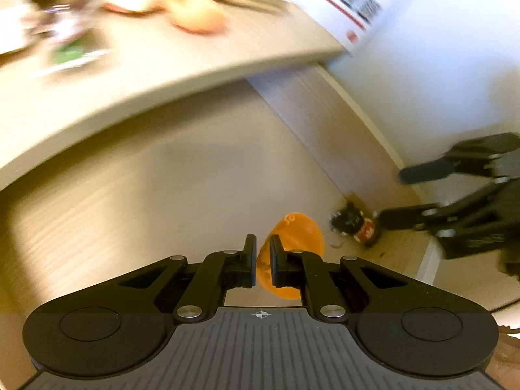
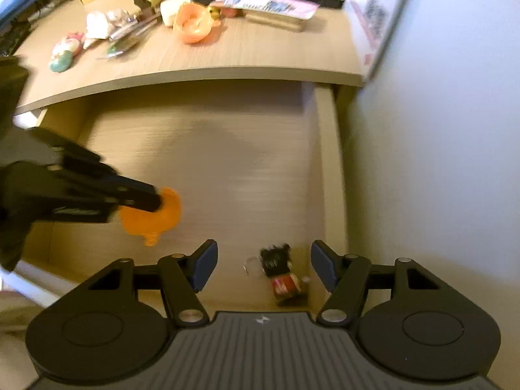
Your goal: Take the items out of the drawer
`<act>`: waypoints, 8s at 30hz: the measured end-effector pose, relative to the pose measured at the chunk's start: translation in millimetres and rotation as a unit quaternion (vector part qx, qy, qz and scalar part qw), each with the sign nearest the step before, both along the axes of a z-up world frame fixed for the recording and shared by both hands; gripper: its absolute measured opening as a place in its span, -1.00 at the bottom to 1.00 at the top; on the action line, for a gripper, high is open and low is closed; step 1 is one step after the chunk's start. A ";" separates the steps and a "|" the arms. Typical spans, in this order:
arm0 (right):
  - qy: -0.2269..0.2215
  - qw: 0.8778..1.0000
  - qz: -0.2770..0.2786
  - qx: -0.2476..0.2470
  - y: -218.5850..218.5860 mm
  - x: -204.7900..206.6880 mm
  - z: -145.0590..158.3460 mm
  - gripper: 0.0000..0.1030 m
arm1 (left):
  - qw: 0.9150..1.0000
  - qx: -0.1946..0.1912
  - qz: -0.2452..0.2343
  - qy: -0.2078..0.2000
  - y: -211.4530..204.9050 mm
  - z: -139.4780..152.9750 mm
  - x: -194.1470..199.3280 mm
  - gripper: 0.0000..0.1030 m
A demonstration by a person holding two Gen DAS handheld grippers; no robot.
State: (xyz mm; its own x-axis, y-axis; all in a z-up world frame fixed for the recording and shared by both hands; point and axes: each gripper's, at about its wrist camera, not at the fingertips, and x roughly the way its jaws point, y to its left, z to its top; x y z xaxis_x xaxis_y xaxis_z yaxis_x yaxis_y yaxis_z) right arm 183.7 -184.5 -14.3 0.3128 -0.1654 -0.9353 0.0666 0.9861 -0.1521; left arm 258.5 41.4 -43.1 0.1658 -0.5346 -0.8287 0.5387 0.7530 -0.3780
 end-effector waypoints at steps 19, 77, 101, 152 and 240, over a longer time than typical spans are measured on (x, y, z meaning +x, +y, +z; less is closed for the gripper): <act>0.294 0.941 0.094 -0.141 35.7 81.3 -125.3 -0.10 | 0.986 -0.059 0.157 0.008 100.9 21.3 -38.0 -0.80; -0.182 0.930 0.057 0.315 88.9 178.2 65.9 -0.42 | 0.932 -0.026 0.327 -0.154 145.9 111.6 8.5 -0.66; -0.258 0.948 0.010 0.187 104.3 101.6 58.5 0.07 | 0.931 0.020 0.334 -0.145 187.1 87.6 -87.4 -0.66; -0.362 0.932 -0.025 0.007 77.1 -183.0 -115.6 0.41 | 0.868 0.064 0.355 -0.341 13.6 -42.5 -273.8 -0.65; -0.329 0.942 -0.041 0.058 79.2 -205.3 23.0 0.64 | 0.884 0.061 0.343 -0.313 -22.5 105.9 -300.3 -0.64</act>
State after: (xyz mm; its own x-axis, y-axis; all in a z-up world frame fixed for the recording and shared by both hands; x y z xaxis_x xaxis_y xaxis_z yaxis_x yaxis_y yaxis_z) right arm -21.6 -105.3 8.7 0.8220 -0.1223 -0.5561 0.1851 0.9810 0.0578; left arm -41.8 18.9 62.9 0.8618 -0.0441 -0.5053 0.0151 0.9980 -0.0614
